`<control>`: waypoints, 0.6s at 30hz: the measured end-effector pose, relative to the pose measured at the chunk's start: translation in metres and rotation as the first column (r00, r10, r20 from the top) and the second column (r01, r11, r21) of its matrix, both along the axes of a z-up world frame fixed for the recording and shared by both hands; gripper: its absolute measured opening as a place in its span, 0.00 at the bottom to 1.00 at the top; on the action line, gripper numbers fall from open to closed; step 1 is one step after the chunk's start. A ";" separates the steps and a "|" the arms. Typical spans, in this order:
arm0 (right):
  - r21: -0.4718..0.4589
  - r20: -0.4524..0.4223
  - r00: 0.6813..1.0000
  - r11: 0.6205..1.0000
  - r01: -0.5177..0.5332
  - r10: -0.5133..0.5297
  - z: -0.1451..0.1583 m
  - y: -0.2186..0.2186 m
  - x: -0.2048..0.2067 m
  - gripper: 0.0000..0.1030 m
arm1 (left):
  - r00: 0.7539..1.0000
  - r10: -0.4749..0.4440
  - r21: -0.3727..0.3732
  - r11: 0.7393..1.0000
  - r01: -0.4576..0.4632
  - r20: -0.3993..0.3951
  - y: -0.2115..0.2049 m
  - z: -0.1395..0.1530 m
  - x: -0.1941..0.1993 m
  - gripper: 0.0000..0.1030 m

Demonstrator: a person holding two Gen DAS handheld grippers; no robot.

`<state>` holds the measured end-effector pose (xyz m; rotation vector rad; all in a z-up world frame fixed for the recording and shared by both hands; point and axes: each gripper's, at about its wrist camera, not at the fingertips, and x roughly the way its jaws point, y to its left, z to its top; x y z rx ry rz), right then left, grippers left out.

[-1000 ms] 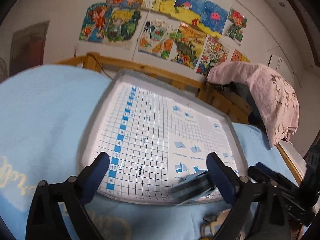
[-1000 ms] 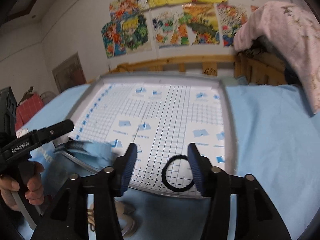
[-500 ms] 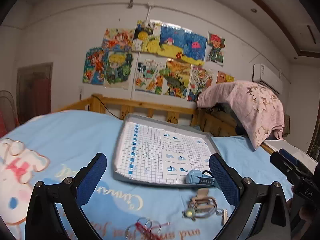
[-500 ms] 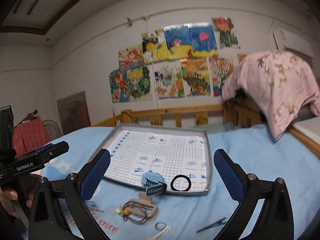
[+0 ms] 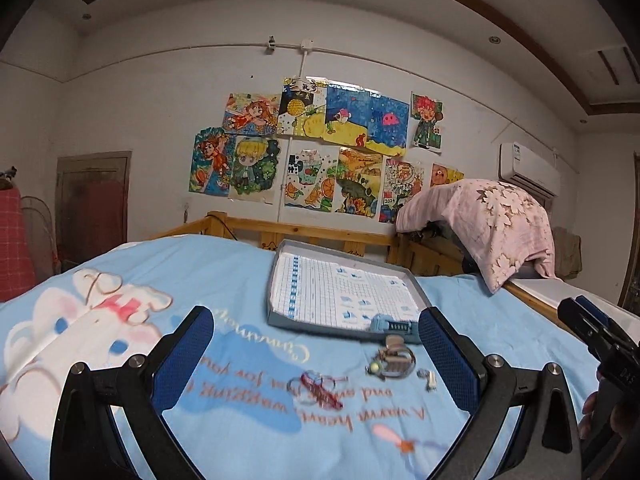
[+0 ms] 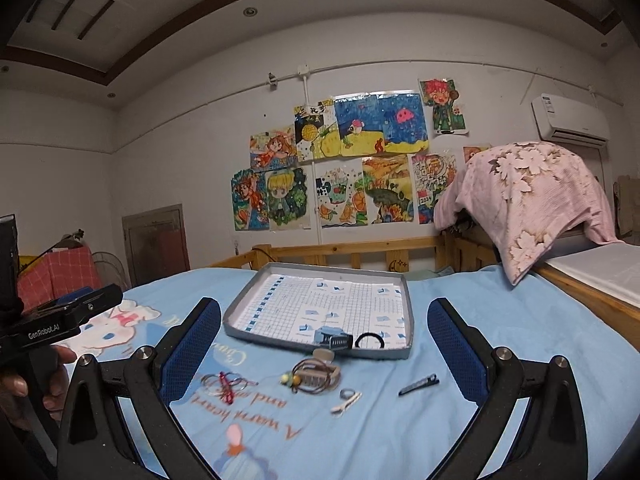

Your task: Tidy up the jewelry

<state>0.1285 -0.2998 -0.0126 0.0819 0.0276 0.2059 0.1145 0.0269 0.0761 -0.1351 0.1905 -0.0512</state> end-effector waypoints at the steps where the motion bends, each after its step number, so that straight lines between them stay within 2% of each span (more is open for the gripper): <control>1: 0.010 0.000 1.000 1.000 0.004 -0.004 -0.002 -0.002 -0.006 0.99 | 1.000 0.003 0.003 1.000 -0.003 0.001 0.000 -0.002 -0.007 1.00; 8: 0.032 -0.041 0.998 0.998 0.047 -0.046 -0.026 -0.012 -0.042 0.99 | 0.999 0.003 0.039 0.999 -0.001 -0.032 -0.002 -0.020 -0.050 1.00; 18: 0.030 -0.092 0.993 0.997 0.074 -0.071 -0.051 -0.023 -0.080 0.99 | 0.997 0.037 0.038 0.999 -0.035 -0.064 0.006 -0.042 -0.086 1.00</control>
